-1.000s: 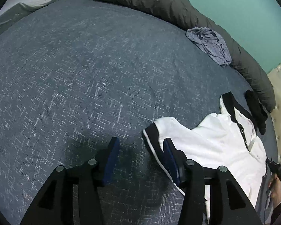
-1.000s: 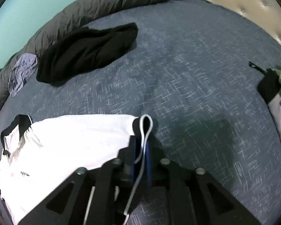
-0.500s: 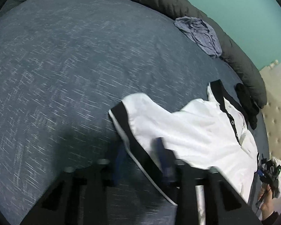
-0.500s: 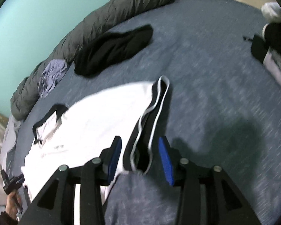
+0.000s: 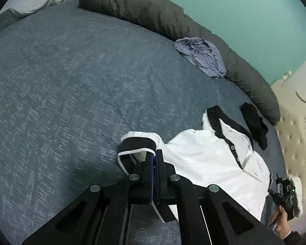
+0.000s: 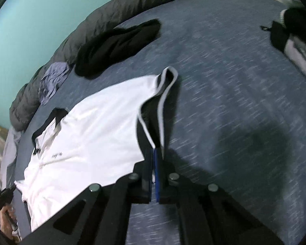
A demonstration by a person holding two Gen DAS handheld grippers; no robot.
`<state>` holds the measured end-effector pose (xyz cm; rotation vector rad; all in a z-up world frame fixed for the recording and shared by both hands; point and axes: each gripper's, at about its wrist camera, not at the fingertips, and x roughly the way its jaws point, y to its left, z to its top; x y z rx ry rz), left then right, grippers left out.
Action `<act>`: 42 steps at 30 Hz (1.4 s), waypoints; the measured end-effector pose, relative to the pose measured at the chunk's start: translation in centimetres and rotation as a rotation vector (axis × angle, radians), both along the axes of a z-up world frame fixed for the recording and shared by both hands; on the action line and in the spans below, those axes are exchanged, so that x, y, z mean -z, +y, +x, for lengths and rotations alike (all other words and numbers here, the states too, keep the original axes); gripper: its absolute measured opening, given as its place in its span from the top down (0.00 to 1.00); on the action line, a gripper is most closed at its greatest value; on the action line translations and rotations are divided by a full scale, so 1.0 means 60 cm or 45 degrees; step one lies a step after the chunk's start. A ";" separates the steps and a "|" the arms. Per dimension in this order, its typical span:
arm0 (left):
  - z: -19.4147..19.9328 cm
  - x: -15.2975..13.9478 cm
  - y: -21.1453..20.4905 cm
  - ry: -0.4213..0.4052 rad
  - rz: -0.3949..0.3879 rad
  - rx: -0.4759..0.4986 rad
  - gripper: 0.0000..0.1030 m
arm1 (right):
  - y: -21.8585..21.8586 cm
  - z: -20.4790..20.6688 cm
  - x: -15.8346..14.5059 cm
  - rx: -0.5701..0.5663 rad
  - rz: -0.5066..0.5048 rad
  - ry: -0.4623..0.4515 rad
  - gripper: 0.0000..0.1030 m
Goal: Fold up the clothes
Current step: 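Pull the polo hem apart with both grippers, spreading it across the bed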
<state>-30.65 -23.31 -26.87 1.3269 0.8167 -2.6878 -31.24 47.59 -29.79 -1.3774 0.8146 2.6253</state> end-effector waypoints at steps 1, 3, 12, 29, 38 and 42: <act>-0.001 0.004 -0.005 -0.011 0.001 -0.014 0.98 | 0.004 0.000 0.000 0.013 0.002 -0.002 0.99; -0.009 0.022 -0.016 -0.060 0.021 -0.040 0.98 | 0.011 0.001 0.002 0.030 0.001 -0.014 0.99; 0.060 0.010 -0.014 -0.103 0.012 -0.021 0.72 | 0.016 0.038 -0.030 0.006 0.002 -0.057 0.95; 0.328 0.003 0.258 -0.286 0.094 0.500 0.54 | -0.229 0.292 -0.077 -0.556 -0.233 -0.276 0.61; 0.412 0.045 0.361 -0.335 0.143 0.619 0.54 | -0.299 0.421 -0.036 -0.608 -0.233 -0.432 0.55; 0.431 0.061 0.390 -0.357 0.155 0.656 0.54 | -0.314 0.456 -0.021 -0.609 -0.244 -0.466 0.55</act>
